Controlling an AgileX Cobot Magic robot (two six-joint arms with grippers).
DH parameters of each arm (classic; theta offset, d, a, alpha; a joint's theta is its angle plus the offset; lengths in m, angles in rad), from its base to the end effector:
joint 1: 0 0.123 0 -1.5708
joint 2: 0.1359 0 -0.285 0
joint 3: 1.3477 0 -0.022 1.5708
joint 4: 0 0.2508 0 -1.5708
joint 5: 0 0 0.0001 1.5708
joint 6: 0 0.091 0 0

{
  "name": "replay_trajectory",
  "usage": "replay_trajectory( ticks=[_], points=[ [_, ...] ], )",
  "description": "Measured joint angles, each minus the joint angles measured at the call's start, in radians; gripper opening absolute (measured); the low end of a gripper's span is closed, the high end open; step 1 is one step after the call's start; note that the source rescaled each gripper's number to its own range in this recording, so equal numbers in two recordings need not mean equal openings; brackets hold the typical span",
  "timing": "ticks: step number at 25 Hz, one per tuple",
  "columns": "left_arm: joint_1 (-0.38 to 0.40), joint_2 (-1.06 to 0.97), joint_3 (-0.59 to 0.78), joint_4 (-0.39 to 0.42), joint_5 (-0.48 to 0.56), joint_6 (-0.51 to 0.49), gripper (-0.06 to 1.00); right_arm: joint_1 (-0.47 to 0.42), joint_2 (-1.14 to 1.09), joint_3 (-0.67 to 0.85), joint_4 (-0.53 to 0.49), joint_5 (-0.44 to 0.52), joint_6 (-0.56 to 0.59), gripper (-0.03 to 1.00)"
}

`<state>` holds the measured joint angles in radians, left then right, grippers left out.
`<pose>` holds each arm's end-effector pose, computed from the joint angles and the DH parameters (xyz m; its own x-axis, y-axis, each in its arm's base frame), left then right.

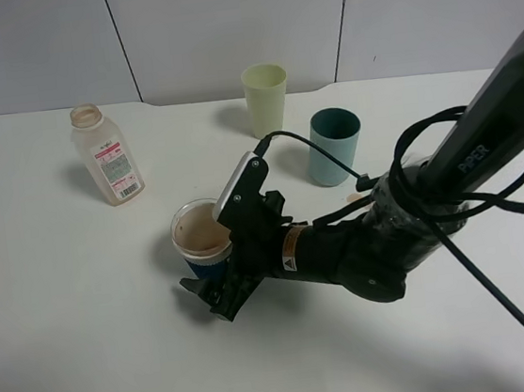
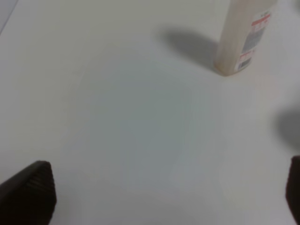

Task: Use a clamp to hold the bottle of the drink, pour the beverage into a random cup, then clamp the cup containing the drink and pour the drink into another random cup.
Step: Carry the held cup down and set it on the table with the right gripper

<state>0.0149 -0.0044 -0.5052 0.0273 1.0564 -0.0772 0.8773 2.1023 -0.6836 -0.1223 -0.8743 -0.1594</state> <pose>-0.0060 0.0021 0.2791 -0.4402 -0.0703 -0.8951 -0.0644 0.9968 -0.0466 0.2097 0.2656 0.0680 -0.0831 -0.4673 -0.8802 -0.8632 0.4752 -0.1708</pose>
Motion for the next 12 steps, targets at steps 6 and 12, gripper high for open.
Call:
replay_trajectory(
  ticks=[6, 12],
  points=[
    [0.0, 0.0, 0.0, 0.0, 0.0, 0.0, 1.0, 0.0, -0.183, 0.003, 0.018, 0.177, 0.005, 1.0],
    [0.0, 0.0, 0.0, 0.0, 0.0, 0.0, 1.0, 0.0, -0.414, 0.004, 0.072, 0.399, 0.008, 1.0]
  ],
)
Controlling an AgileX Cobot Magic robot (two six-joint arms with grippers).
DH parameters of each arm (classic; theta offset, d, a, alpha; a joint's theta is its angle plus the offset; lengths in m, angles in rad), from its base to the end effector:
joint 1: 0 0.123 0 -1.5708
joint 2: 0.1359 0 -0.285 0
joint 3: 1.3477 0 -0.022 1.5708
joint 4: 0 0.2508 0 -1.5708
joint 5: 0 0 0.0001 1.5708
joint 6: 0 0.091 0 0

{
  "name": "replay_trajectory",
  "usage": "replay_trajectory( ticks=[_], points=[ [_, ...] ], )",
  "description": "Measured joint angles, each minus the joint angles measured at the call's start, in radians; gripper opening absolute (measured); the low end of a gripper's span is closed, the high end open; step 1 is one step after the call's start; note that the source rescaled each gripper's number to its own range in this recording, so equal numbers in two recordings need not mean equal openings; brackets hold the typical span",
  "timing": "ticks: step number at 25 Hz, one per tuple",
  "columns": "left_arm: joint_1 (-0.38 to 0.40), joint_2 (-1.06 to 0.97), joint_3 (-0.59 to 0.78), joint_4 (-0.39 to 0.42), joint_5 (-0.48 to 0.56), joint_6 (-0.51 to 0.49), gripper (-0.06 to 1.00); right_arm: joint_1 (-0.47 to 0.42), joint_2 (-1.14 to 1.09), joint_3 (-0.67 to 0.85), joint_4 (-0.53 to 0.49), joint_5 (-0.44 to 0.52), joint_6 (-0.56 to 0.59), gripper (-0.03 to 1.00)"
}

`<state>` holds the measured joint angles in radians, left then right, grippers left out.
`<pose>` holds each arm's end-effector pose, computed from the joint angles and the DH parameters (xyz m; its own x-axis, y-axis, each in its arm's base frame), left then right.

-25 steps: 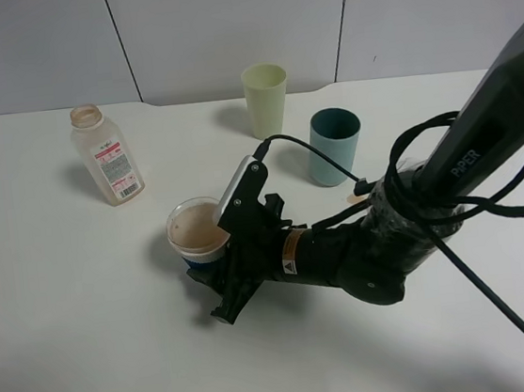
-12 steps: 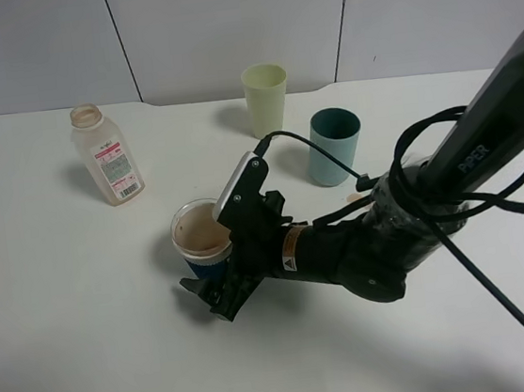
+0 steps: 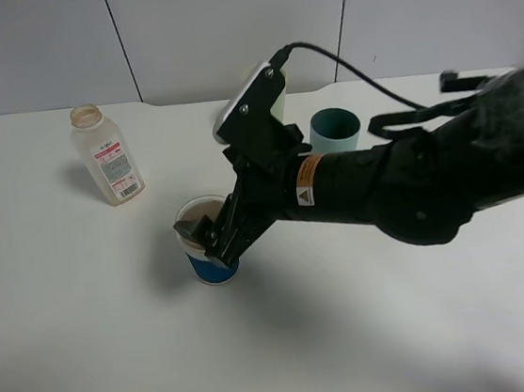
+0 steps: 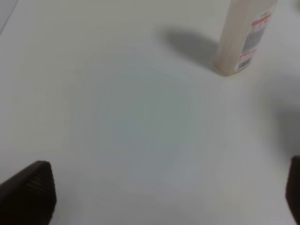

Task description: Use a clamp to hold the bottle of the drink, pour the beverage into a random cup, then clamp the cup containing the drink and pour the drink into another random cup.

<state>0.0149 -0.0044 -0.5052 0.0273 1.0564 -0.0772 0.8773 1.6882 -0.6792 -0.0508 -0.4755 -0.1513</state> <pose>-0.0060 0.0021 0.2791 -0.4402 -0.0703 -0.8951 -0.0644 0.9968 -0.0466 0.2045 0.2494 0.1730 -0.1182 -0.4475 -0.8864 -0.8211 0.5461 -0.1662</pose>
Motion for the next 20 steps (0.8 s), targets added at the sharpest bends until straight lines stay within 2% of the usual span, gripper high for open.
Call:
replay_trajectory(
  ticks=[5, 12, 16, 20],
  points=[
    [0.0, 0.0, 0.0, 0.0, 0.0, 0.0, 1.0, -0.024, -0.142, 0.0, 0.034, 0.077, 0.0, 1.0],
    [0.0, 0.0, 0.0, 0.0, 0.0, 0.0, 1.0, -0.123, -0.321, 0.0, 0.037, 0.153, -0.005, 1.0],
    [0.0, 0.0, 0.0, 0.0, 0.0, 0.0, 1.0, -0.231, -0.419, 0.0, 0.037, 0.221, -0.01, 1.0],
    [0.0, 0.0, 0.0, 0.0, 0.0, 0.0, 1.0, -0.399, -0.501, 0.0, 0.037, 0.296, -0.01, 1.0]
  ],
)
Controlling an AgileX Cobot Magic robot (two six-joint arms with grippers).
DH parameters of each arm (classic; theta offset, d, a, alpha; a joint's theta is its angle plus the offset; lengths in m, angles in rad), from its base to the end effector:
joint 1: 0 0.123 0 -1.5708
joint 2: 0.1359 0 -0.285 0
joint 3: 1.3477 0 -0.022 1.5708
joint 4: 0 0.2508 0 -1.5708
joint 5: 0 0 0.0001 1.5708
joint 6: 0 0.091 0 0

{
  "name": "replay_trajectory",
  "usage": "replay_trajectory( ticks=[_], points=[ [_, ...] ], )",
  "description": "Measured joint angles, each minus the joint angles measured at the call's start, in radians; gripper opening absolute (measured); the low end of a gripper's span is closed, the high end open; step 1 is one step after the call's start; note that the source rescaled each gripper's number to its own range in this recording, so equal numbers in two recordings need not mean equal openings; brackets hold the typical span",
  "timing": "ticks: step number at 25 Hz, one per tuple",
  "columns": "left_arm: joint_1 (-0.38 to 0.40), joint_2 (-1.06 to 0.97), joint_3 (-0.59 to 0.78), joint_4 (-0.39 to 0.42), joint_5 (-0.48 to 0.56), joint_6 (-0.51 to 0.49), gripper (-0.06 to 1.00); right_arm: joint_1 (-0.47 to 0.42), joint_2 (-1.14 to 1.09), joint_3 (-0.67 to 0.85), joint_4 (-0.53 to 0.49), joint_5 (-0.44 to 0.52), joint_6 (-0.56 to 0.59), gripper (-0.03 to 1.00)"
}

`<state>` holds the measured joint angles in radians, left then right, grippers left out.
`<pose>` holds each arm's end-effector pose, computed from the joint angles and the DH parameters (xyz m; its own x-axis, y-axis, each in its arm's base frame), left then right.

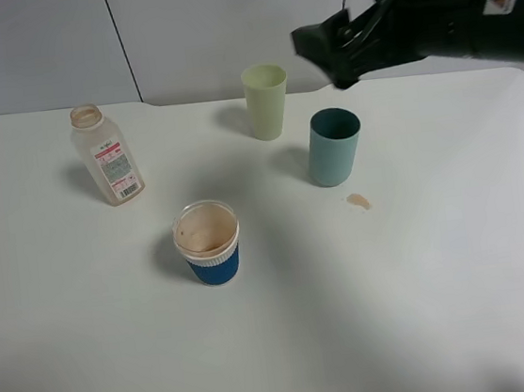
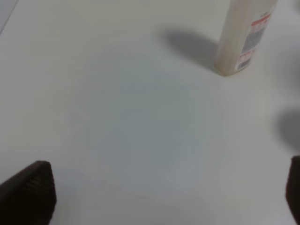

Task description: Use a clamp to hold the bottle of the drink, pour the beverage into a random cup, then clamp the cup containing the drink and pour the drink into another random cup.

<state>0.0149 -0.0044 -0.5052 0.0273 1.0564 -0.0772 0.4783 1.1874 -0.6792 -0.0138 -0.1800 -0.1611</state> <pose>-0.0060 0.0021 0.2791 -0.4402 -0.0703 -0.8951 -0.0644 0.9968 -0.0466 0.2275 0.1182 0.2951 -0.1283 -0.2623 -0.9564 -0.4922 0.8541 -0.1682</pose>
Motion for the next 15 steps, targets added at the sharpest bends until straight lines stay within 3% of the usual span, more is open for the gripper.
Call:
replay_trajectory(
  ticks=[7, 15],
  points=[
    [0.0, 0.0, 0.0, 0.0, 0.0, 0.0, 1.0, -0.292, -0.19, 0.0, -0.018, 0.144, 0.08, 1.0],
    [0.0, 0.0, 0.0, 0.0, 0.0, 0.0, 1.0, -0.493, -0.47, 0.0, -0.057, 0.376, 0.134, 1.0]
  ],
)
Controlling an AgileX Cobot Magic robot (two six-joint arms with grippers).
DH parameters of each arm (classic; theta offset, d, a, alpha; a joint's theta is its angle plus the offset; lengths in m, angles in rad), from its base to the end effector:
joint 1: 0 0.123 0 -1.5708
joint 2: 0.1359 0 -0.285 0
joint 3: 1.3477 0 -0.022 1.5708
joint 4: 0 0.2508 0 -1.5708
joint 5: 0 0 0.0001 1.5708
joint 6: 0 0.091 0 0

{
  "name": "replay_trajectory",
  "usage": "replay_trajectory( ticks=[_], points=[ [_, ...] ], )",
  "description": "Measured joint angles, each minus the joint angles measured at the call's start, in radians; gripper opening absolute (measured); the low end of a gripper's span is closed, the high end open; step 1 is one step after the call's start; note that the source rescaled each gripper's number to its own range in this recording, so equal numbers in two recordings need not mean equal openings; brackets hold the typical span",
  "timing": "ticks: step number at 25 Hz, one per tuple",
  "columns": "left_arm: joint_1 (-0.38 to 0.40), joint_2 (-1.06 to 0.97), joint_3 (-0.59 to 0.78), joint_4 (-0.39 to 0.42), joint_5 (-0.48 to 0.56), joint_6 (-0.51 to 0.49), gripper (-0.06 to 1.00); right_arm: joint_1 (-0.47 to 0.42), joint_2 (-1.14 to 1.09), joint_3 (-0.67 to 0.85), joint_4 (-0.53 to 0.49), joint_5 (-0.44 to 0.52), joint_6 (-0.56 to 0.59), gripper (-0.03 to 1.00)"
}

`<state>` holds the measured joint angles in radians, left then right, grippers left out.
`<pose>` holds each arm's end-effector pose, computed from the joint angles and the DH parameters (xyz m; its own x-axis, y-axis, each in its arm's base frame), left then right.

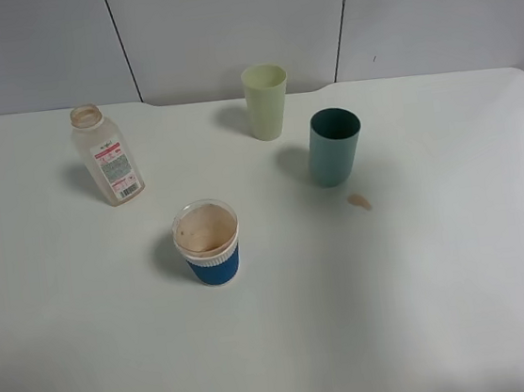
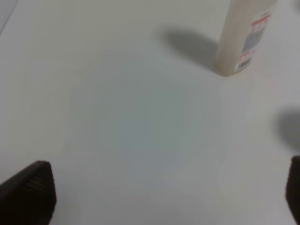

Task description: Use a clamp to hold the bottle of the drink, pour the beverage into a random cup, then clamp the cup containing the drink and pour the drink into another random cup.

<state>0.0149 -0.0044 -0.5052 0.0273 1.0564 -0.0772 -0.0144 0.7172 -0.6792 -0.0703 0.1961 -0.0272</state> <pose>-0.0060 0.0021 0.2791 -0.4402 -0.0703 -0.8951 -0.0644 0.9968 -0.0466 0.1520 -0.0034 0.3586 -0.1479 -0.0939 -0.9845 0.0138 0.9952 -0.0970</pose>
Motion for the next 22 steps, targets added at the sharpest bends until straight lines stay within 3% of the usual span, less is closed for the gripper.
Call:
replay_trajectory(
  ticks=[9, 22],
  points=[
    [0.0, 0.0, 0.0, 0.0, 0.0, 0.0, 1.0, -0.008, -0.272, -0.001, 0.07, 0.198, -0.012, 1.0],
    [0.0, 0.0, 0.0, 0.0, 0.0, 0.0, 1.0, -0.008, -0.653, -0.002, 0.07, 0.519, -0.056, 1.0]
  ],
)
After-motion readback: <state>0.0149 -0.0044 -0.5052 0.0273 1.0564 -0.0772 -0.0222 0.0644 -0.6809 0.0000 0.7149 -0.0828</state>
